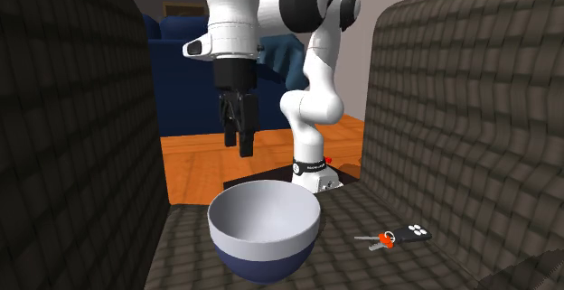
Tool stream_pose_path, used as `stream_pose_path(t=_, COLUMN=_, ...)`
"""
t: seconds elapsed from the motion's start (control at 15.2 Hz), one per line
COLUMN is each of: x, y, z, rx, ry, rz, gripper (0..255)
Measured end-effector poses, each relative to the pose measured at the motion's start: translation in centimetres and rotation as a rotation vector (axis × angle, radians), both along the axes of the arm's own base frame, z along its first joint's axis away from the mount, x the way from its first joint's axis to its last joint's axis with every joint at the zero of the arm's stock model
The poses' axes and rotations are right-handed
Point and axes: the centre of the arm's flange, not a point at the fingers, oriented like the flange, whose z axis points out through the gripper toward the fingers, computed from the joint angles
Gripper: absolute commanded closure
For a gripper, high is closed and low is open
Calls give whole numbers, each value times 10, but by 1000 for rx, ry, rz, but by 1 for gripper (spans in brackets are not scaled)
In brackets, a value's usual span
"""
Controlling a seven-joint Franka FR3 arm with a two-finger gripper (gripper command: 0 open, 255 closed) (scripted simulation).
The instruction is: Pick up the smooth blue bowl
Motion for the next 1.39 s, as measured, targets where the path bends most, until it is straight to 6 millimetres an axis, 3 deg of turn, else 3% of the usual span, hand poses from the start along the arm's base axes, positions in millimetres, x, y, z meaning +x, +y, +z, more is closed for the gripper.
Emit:
stream_pose_path(t=0.33, x=10, y=50, z=-24, rx=11, ry=12, rz=10, gripper=0)
stream_pose_path(t=0.79, x=12, y=56, z=-61, rx=13, ry=14, rz=10, gripper=0)
stream_pose_path(t=0.86, x=12, y=56, z=-64, rx=13, ry=14, rz=10, gripper=255)
stream_pose_path(t=1.39, x=12, y=56, z=-65, rx=15, ry=11, rz=10, gripper=255)
